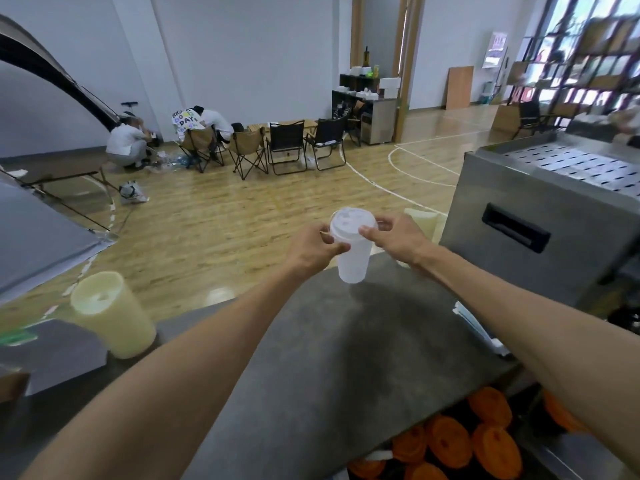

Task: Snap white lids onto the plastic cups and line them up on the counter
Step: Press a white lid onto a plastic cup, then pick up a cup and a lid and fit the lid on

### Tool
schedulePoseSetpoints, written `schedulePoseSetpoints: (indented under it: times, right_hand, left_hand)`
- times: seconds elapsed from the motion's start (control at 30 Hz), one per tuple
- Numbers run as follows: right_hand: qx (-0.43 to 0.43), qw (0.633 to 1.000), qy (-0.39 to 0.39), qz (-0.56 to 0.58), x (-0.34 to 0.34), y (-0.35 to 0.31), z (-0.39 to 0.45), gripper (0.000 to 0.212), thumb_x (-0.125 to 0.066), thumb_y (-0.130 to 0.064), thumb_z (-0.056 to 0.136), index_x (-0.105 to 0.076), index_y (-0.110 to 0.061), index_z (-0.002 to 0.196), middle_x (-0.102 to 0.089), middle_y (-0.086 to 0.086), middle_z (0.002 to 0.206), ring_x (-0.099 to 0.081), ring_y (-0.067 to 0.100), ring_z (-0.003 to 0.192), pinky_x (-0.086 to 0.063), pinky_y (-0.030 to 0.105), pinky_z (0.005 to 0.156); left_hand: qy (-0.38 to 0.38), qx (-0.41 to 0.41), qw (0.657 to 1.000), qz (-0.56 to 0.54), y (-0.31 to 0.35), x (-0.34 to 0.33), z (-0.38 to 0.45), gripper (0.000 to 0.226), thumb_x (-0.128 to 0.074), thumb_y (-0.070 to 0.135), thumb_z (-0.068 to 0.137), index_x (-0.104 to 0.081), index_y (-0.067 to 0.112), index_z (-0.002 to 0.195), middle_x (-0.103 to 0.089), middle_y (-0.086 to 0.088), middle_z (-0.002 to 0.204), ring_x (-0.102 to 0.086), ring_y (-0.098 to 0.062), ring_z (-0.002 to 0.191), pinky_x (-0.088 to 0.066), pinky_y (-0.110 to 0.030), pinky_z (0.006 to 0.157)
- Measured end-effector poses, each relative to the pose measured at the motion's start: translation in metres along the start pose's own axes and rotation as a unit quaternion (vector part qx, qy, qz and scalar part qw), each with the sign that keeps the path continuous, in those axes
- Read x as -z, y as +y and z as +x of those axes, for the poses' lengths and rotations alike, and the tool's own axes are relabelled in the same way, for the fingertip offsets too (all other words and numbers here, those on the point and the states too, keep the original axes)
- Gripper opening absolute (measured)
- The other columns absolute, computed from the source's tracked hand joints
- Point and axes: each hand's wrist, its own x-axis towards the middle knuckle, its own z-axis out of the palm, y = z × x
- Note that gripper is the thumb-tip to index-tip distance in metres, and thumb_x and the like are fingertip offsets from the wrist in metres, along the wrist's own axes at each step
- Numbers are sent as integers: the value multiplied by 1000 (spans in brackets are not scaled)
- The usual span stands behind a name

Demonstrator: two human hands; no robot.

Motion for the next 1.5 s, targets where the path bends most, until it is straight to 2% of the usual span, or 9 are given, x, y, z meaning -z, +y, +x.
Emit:
schedulePoseSetpoints:
  times: [0.1,0.23,0.5,0.63,0.83,1.03,1.2,1.37,1.5]
  right_hand:
    - [-5,1000,2,2,10,17,28,40,-71,-31,93,-67,-15,130,-71,3,124,-63,18,115,-51,35,98]
    - [-14,1000,2,6,11,39,45,38,-69,-29,94,-68,-14,129,-71,4,122,-64,19,113,-51,38,100]
    - [-27,1000,5,10,10,49,51,39,-68,-31,95,-65,-11,129,-68,3,119,-61,16,110,-46,21,80]
    - [-49,998,24,-22,9,43,45,65,-67,-40,94,-47,-8,147,-56,11,145,-54,24,131,-44,32,101]
    - [81,975,76,-192,-7,-7,8,64,-69,-44,85,-54,-17,141,-59,7,141,-53,28,129,-45,43,101]
    - [218,961,-45,-166,-116,-97,-51,60,-76,-41,82,-61,-14,133,-67,7,128,-61,20,118,-50,38,101]
    - [289,938,-163,-102,-263,-186,-121,62,-80,-41,80,-62,-12,132,-69,8,123,-62,15,108,-53,32,93]
    - [321,905,-272,-68,-392,-253,-189,63,-80,-41,81,-59,-13,134,-68,9,125,-63,17,110,-54,35,97]
    - [303,896,-314,-82,-462,-286,-216,72,-80,-46,81,-53,-14,139,-63,9,131,-60,21,115,-52,40,101]
  left_hand:
    - [6,16,1000,-4,1,-20,28,41,-81,28,83,-70,13,119,-77,-5,104,-71,-18,99,-54,-38,89]
    - [6,29,1000,0,-8,-39,48,40,-81,30,82,-71,14,117,-77,-3,103,-70,-15,98,-53,-30,81]
    - [0,46,999,4,-12,-46,52,41,-81,27,82,-70,13,118,-75,-8,110,-70,-22,104,-54,-43,94]
    - [1,53,998,45,-8,-41,42,59,-81,29,82,-59,6,132,-66,-5,112,-64,-21,103,-51,-31,83]
    - [-25,47,984,171,-21,24,-34,60,-74,29,90,-50,8,141,-55,-10,142,-55,-24,127,-45,-32,101]
    - [67,63,962,259,-57,150,-169,61,-71,32,91,-49,13,144,-54,-7,145,-53,-23,130,-44,-37,107]
    - [156,136,910,359,-96,270,-306,57,-70,37,89,-52,20,141,-59,-4,137,-56,-26,125,-48,-44,101]
    - [230,214,870,380,-147,371,-423,64,-73,40,87,-51,16,142,-55,-7,143,-52,-27,129,-43,-43,107]
    - [235,268,844,401,-181,421,-460,78,-76,46,82,-45,13,146,-52,-13,145,-48,-31,131,-41,-44,106]
